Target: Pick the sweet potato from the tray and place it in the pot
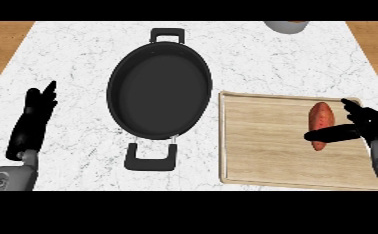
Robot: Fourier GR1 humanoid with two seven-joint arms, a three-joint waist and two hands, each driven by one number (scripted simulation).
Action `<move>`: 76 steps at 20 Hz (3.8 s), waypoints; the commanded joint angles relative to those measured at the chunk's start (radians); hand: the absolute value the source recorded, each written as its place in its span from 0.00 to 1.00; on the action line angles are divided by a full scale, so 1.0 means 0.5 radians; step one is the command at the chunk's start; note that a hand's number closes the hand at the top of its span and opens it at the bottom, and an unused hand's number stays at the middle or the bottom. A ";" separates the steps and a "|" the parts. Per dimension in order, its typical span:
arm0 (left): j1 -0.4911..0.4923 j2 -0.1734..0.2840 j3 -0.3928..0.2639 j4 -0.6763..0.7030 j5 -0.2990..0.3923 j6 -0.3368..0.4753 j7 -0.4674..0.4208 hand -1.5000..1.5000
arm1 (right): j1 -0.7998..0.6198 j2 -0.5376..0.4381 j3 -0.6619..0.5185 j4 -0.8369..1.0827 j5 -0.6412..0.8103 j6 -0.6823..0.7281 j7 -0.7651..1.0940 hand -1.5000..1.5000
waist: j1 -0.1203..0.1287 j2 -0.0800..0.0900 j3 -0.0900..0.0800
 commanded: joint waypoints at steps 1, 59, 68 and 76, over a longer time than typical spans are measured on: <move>0.098 0.005 0.086 -0.025 -0.002 -0.093 -0.098 0.50 | -0.005 0.090 -0.040 -0.064 0.046 0.064 0.128 0.00 | 0.001 -0.002 0.000; 0.052 -0.214 0.195 -0.110 -0.233 -0.170 0.041 0.50 | -0.963 -0.003 0.231 -1.413 0.918 0.487 -0.756 1.00 | 0.013 -0.006 -0.003; 0.005 -0.172 0.235 -0.093 -0.191 -0.255 0.010 0.50 | -1.735 0.487 0.491 -0.777 0.958 0.649 -0.326 1.00 | 0.038 -0.002 -0.003; 0.011 -0.277 0.142 -0.220 -0.283 -0.175 0.151 0.50 | -1.830 0.792 0.590 -0.289 1.060 0.653 -0.410 1.00 | 0.023 -0.001 0.000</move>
